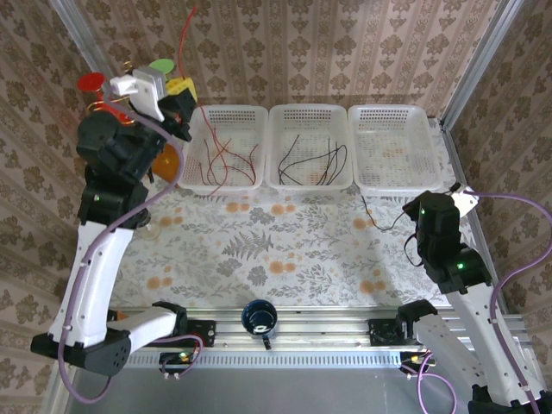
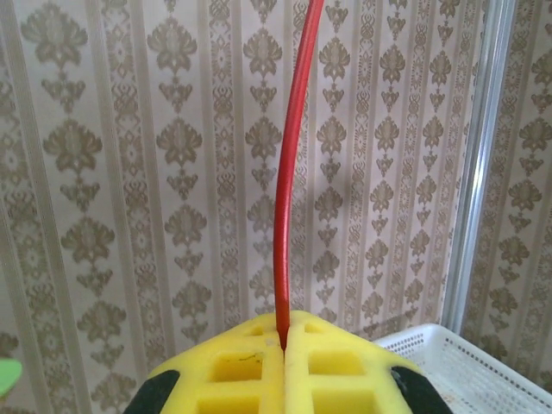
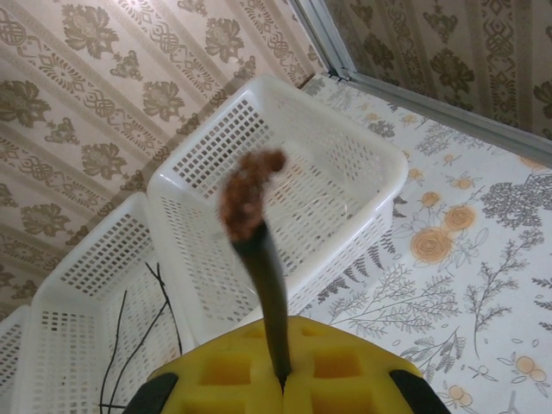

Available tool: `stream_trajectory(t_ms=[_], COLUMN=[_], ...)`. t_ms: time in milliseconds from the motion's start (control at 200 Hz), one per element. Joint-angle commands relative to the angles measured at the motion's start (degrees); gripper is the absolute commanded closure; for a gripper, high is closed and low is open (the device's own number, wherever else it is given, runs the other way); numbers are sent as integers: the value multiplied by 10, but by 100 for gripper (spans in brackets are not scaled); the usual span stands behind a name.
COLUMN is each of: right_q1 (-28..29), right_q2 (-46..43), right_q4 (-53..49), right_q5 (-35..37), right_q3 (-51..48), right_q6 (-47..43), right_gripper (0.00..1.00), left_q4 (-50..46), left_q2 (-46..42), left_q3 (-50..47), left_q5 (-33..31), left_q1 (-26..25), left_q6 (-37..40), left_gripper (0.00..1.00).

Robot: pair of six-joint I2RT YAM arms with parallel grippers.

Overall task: Untangle the cables
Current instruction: Place the cable into the container.

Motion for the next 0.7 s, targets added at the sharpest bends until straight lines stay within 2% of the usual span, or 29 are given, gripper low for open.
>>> stream_trajectory(t_ms=[0, 180, 315, 415, 545, 695], right_q1=[-3, -3, -3, -3, -3, -3], right_q2=[0, 3, 3, 3, 1, -2], right_q4=[19, 18, 18, 16, 12, 7], right_q5=[-4, -9, -18, -22, -27, -33], right_q3=[9, 12, 13, 14, 16, 17], right_q6=[12, 15, 19, 22, 23, 25], right_gripper=[100, 100, 100, 100, 100, 100], left_q4=[7, 21, 33, 38, 57, 92], left_q2=[29, 82, 114, 139, 182, 235], left_q3=[59, 128, 136, 113, 61, -7], left_q5=[0, 5, -6, -23, 5, 9], left_q1=[-1, 10, 14, 18, 37, 49], left_q6=[51, 71, 102, 134, 117, 104], left_gripper=[100, 100, 100, 100, 100, 100])
